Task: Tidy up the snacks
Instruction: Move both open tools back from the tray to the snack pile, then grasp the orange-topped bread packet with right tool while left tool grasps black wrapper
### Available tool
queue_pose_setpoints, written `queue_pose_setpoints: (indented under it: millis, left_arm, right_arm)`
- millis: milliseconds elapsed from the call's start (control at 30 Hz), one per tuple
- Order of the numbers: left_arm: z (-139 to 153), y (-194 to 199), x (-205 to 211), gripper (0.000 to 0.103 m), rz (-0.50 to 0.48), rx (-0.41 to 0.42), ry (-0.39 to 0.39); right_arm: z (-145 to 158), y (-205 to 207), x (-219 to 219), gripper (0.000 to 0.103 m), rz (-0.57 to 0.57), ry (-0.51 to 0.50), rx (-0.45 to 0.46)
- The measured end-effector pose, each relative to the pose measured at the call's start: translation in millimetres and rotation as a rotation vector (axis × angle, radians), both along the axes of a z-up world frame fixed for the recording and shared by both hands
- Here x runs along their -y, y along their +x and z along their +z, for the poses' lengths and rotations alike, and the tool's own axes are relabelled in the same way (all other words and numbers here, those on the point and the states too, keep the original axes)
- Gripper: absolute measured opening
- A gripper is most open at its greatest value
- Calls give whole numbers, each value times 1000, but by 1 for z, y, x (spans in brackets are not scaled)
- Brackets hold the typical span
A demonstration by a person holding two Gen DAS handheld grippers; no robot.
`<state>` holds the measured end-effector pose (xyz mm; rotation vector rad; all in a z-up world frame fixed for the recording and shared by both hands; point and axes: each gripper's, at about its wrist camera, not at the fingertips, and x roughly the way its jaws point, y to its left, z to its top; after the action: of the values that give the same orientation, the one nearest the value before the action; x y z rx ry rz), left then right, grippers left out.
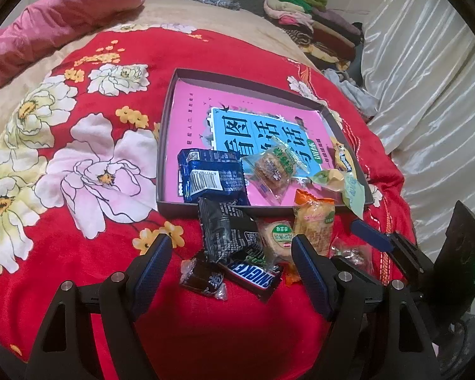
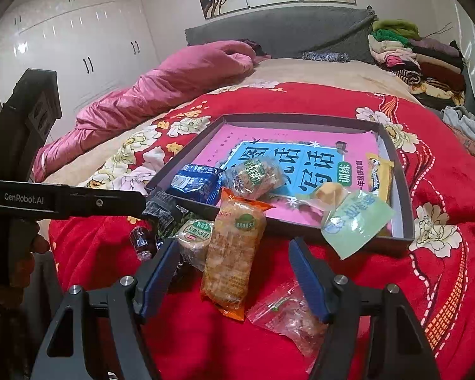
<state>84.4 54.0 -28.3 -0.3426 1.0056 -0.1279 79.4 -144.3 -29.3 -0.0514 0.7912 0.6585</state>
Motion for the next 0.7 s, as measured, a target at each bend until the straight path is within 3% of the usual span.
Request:
queue_pose_setpoints:
  millis: [467, 700]
  left_arm:
    - [-16, 7, 0, 79, 8, -19, -19]
    - [-21, 15, 1, 78, 16, -25, -34]
  right_arm:
    - [-13, 11, -9, 71, -11, 21, -53]
    - [-21, 22, -12, 57, -20, 41, -89]
